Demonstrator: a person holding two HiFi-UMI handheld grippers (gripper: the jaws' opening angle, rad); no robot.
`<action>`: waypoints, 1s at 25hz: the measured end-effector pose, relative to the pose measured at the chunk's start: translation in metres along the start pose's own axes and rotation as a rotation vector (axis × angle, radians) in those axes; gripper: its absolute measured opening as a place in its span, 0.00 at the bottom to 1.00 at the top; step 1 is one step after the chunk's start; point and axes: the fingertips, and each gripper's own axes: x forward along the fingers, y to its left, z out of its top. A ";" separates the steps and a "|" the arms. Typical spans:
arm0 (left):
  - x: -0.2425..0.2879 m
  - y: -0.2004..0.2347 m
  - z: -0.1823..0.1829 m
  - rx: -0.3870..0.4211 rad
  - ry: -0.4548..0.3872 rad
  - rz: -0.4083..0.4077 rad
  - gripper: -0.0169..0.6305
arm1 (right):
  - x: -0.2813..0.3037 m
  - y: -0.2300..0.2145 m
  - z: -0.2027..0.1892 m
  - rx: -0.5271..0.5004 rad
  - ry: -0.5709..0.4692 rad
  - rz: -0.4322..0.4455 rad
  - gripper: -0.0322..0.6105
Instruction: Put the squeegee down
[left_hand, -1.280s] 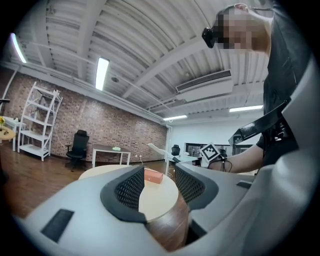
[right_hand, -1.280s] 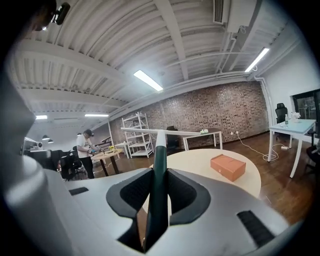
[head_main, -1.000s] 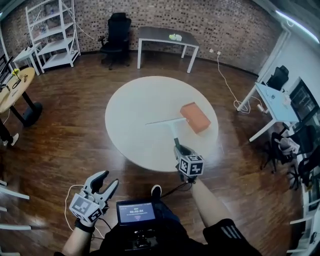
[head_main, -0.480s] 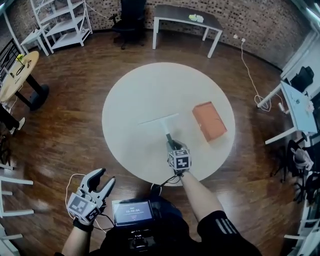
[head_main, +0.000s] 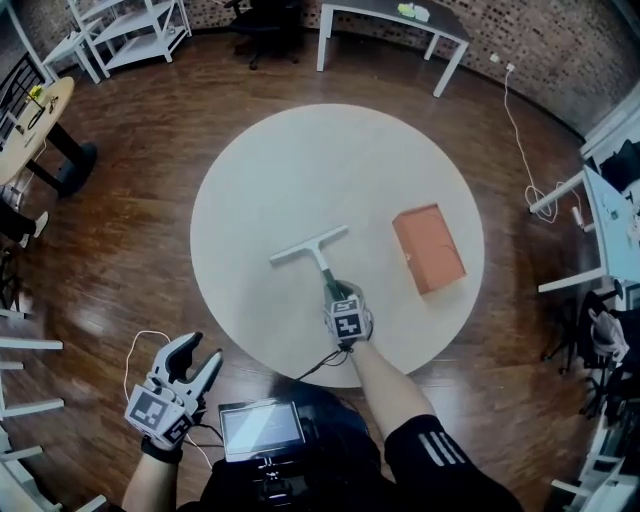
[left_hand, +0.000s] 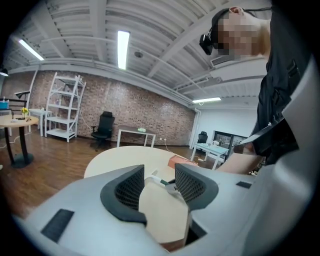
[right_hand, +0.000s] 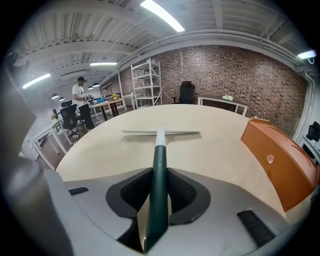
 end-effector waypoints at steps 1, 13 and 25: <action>0.001 0.001 0.000 -0.001 0.003 0.003 0.34 | 0.002 0.000 -0.002 -0.003 0.004 0.002 0.23; -0.020 0.015 -0.003 -0.033 -0.014 0.028 0.34 | 0.014 0.005 -0.011 0.005 0.039 -0.024 0.26; -0.110 0.006 0.039 0.024 -0.132 -0.021 0.34 | -0.119 0.030 0.106 0.058 -0.303 -0.051 0.34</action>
